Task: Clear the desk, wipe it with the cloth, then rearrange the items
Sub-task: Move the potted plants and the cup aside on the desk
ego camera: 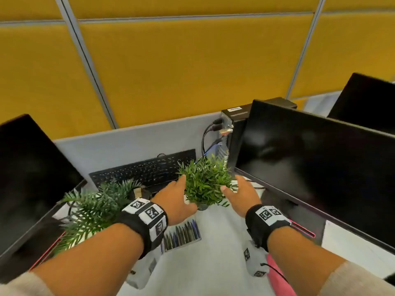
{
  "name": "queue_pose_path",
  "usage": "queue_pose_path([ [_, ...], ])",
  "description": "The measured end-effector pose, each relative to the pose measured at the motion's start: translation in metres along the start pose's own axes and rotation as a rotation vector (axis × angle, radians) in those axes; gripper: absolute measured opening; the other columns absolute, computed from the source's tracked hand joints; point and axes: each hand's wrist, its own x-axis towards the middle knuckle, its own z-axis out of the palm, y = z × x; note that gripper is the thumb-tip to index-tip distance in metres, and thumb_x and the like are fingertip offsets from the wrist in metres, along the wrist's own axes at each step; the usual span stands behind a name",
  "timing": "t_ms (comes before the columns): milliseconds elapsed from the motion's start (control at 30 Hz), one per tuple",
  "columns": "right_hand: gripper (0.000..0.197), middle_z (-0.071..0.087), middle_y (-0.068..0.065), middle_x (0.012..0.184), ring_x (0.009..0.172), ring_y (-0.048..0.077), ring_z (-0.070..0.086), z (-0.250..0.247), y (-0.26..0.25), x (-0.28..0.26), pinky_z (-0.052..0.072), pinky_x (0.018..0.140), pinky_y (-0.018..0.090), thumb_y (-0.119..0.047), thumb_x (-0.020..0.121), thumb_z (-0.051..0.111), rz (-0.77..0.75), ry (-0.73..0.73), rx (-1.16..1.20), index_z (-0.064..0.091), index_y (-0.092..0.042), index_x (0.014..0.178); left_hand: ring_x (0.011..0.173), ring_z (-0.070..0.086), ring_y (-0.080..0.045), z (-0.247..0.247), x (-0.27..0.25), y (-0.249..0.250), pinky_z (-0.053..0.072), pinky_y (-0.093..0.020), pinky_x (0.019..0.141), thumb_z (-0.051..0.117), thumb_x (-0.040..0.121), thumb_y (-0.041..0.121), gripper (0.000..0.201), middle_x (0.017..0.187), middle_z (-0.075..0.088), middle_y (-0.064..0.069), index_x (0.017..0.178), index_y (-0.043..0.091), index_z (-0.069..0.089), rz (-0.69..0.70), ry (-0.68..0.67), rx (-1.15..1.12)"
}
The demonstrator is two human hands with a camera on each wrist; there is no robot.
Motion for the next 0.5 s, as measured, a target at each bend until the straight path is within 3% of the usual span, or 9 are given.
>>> queue_pose_path([
  [100, 0.087, 0.032, 0.01, 0.155, 0.141, 0.027, 0.034, 0.014, 0.022, 0.022, 0.032, 0.112, 0.04, -0.06, 0.083, 0.061, 0.154, 0.022, 0.167, 0.025, -0.018, 0.151, 0.133, 0.044, -0.026, 0.024, 0.037, -0.01, 0.041, -0.038, 0.107, 0.055, 0.08, 0.057, 0.094, 0.151, 0.038, -0.008, 0.152, 0.021, 0.007, -0.207, 0.025, -0.199],
  [200, 0.093, 0.038, 0.005, 0.152, 0.133, 0.027, 0.043, 0.032, 0.035, 0.036, 0.041, 0.107, 0.045, -0.063, 0.075, 0.068, 0.268, -0.116, 0.443, 0.025, -0.026, 0.149, 0.138, 0.038, -0.029, 0.038, 0.063, -0.018, 0.035, -0.041, 0.112, 0.055, 0.078, 0.062, 0.1, 0.155, 0.032, -0.008, 0.153, 0.018, 0.006, -0.365, 0.014, -0.445],
  [267, 0.09, 0.041, -0.001, 0.148, 0.128, 0.023, 0.046, 0.043, 0.04, 0.048, 0.044, 0.103, 0.05, -0.059, 0.073, 0.073, 0.336, -0.227, 0.623, 0.03, -0.032, 0.147, 0.137, 0.038, -0.029, 0.05, 0.083, -0.025, 0.034, -0.043, 0.112, 0.059, 0.075, 0.063, 0.095, 0.154, 0.033, -0.005, 0.15, 0.021, 0.019, -0.42, -0.008, -0.713],
  [400, 0.07, 0.057, -0.002, 0.135, 0.125, 0.022, 0.05, 0.059, 0.044, 0.065, 0.039, 0.105, 0.052, -0.053, 0.067, 0.077, 0.406, -0.341, 0.894, 0.054, -0.03, 0.129, 0.123, 0.042, -0.022, 0.068, 0.106, -0.03, 0.038, -0.045, 0.108, 0.066, 0.077, 0.045, 0.044, 0.131, 0.041, 0.005, 0.116, 0.031, 0.051, -0.467, -0.097, -1.217],
  [433, 0.065, 0.06, -0.001, 0.132, 0.124, 0.023, 0.052, 0.062, 0.044, 0.067, 0.038, 0.106, 0.052, -0.051, 0.069, 0.075, 0.417, -0.354, 0.929, 0.057, -0.028, 0.127, 0.125, 0.043, -0.022, 0.072, 0.11, -0.033, 0.039, -0.045, 0.106, 0.067, 0.076, 0.043, 0.036, 0.13, 0.042, 0.006, 0.107, 0.033, 0.054, -0.466, -0.106, -1.277],
  [500, 0.06, 0.067, 0.003, 0.125, 0.119, 0.025, 0.058, 0.068, 0.044, 0.071, 0.039, 0.107, 0.052, -0.05, 0.07, 0.072, 0.434, -0.371, 0.979, 0.062, -0.024, 0.123, 0.123, 0.051, -0.025, 0.077, 0.116, -0.037, 0.046, -0.042, 0.095, 0.068, 0.075, 0.038, 0.036, 0.133, 0.05, 0.004, 0.109, 0.028, 0.059, -0.459, -0.118, -1.39],
])
